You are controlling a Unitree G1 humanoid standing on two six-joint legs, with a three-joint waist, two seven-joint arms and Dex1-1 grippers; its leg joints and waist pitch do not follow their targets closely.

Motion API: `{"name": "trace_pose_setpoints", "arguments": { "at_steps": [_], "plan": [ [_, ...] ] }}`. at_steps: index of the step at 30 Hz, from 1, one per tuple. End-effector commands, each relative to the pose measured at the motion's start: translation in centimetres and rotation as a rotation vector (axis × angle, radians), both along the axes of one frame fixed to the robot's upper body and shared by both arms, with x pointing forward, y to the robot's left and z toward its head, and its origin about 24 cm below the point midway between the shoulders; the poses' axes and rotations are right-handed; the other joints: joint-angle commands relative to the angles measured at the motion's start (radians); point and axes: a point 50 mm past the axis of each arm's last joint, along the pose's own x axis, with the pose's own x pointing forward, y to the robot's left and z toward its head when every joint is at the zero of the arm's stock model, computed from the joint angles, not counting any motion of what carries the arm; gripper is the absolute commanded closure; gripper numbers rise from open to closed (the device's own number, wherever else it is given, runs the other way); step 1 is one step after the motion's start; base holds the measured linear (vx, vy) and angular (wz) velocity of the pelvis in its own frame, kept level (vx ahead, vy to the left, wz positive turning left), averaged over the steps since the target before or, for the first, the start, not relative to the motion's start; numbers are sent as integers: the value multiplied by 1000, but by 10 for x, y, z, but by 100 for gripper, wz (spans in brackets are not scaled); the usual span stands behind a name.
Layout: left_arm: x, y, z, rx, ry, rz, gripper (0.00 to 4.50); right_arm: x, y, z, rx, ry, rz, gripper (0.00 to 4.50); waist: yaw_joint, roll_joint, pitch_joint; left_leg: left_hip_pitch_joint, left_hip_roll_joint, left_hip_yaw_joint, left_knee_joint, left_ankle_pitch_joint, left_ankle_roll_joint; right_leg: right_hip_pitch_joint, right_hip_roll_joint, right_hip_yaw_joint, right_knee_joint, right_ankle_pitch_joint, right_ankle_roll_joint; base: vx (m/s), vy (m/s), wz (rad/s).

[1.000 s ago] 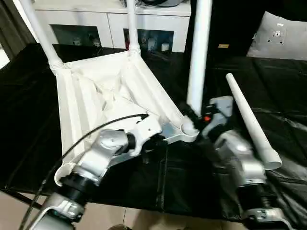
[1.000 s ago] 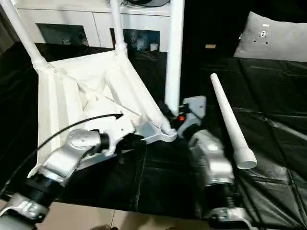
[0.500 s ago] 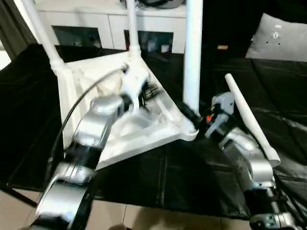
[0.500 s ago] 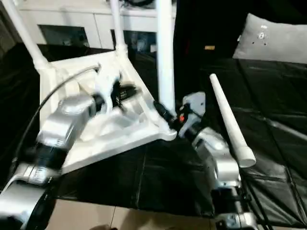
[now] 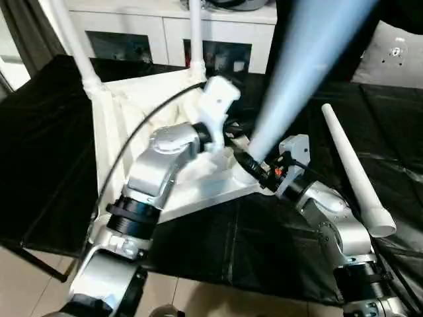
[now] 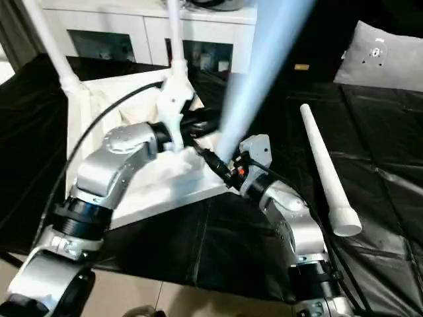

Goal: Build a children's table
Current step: Insert table leg to table base

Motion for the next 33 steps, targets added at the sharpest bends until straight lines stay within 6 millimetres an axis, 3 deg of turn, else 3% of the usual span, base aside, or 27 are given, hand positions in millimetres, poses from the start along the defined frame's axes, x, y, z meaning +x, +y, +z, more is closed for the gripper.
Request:
{"name": "trace_pose_setpoints", "arguments": {
  "at_steps": [1, 4, 7, 10, 14, 19, 26, 29, 30, 33],
  "plan": [
    [-10, -12, 4, -9, -4, -88, 313, 4, 1, 5, -24, -14, -6, 260, -2, -9, -63, 13, 56, -19, -57, -32, 62, 67, -106, 45, -55, 98, -232, 0, 0, 0],
    [-2, -3, -3, 24, -3, -13, 313, 7, -4, 7, -33, -19, -29, 260, -5, -8, -62, 12, 53, -20, -57, -43, 53, 67, -103, 45, -59, 70, -220, 0, 0, 0],
    [3, 4, -7, 41, 1, 28, 277, 7, -8, 8, -38, -19, -40, 260, -8, -8, -64, 12, 52, -21, -57, -41, 49, 67, -102, 44, -57, 72, -213, 0, 0, 0],
    [10, 24, -27, 106, 53, 77, 259, 9, -31, 8, -64, 3, -110, 260, -10, -6, -66, 12, 49, -22, -55, -26, 50, 67, -98, 44, -54, 102, -204, 0, 0, 0],
    [7, 28, -38, 119, 104, 67, 231, 9, -43, 9, -74, 4, -141, 260, -9, -6, -68, 12, 49, -21, -52, -15, 52, 69, -99, 44, -51, 138, -213, 0, 0, 0],
    [-8, 22, -71, 164, 238, -45, 180, 9, -60, 14, -99, 12, -179, 260, -8, -5, -68, 13, 51, -20, -52, -19, 62, 68, -101, 44, -51, 131, -231, 0, 0, 0],
    [-18, 16, -103, 272, 309, -114, 160, 6, -58, 12, -110, 30, -149, 260, -10, -6, -65, 13, 51, -21, -54, -54, 54, 67, -102, 44, -61, 56, -217, 0, 0, 0],
    [-17, 19, -113, 337, 302, -88, 160, 4, -54, 11, -107, 35, -135, 260, -13, -6, -66, 13, 52, -22, -55, -49, 54, 68, -103, 44, -59, 69, -215, 0, 0, 0],
    [-13, 25, -120, 390, 297, -37, 160, 4, -51, 10, -106, 39, -126, 260, -15, 0, -66, 12, 51, -23, -54, -49, 52, 68, -103, 44, -59, 79, -218, 0, 0, 0],
    [-11, 28, -122, 414, 295, -13, 160, 3, -49, 10, -105, 41, -122, 260, -17, -3, -65, 13, 51, -24, -55, -61, 49, 70, -103, 43, -60, 73, -221, 0, 0, 0]
  ]
}}
